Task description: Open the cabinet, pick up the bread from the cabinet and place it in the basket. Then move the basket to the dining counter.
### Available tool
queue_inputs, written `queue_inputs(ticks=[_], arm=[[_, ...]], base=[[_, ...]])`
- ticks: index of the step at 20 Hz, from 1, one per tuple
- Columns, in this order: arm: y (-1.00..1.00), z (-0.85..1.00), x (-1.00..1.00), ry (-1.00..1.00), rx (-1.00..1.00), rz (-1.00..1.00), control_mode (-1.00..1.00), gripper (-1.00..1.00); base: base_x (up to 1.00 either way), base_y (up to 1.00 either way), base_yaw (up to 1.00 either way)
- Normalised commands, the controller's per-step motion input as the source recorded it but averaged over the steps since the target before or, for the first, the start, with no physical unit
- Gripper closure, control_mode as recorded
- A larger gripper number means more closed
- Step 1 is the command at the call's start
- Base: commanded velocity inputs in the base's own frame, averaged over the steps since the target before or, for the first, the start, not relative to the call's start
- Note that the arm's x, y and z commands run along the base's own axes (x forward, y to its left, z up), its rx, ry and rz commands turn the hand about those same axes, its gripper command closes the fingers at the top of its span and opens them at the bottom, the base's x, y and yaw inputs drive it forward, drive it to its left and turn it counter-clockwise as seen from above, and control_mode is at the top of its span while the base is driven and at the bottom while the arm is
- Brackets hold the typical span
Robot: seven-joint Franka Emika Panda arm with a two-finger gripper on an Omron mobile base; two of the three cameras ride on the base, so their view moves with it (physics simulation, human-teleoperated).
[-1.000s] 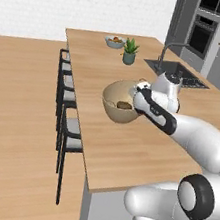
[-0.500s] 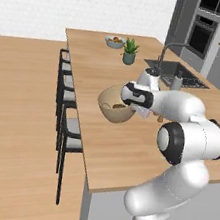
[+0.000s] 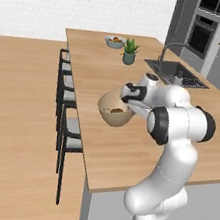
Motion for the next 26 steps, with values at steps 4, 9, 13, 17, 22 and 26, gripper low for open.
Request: queue_inputs(ticks=[4,9,13,17,22,26], arm=[[-0.11,-0.28,0.69,0.0,0.0,0.04,-1.0,1.0],[-0.05,-0.23,0.55,-0.02,0.0,0.04,-1.0,1.0],[0.11,-0.13,0.0,0.0,0.0,0.02,-1.0,1.0],[0.13,-0.14,0.0,0.0,0.0,0.01,-1.0,-1.0],[0.01,-0.01,0.0,-0.04,0.0,0.03,-1.0,-1.0],[0.0,0.19,-0.27,-0.18,0.0,0.04,-1.0,-1.0]], base=[[0.0,0.0,0.0],[0.0,0.0,0.0],[0.0,0.0,0.0],[0.0,0.0,0.0],[0.0,0.0,0.0],[0.0,0.0,0.0]])
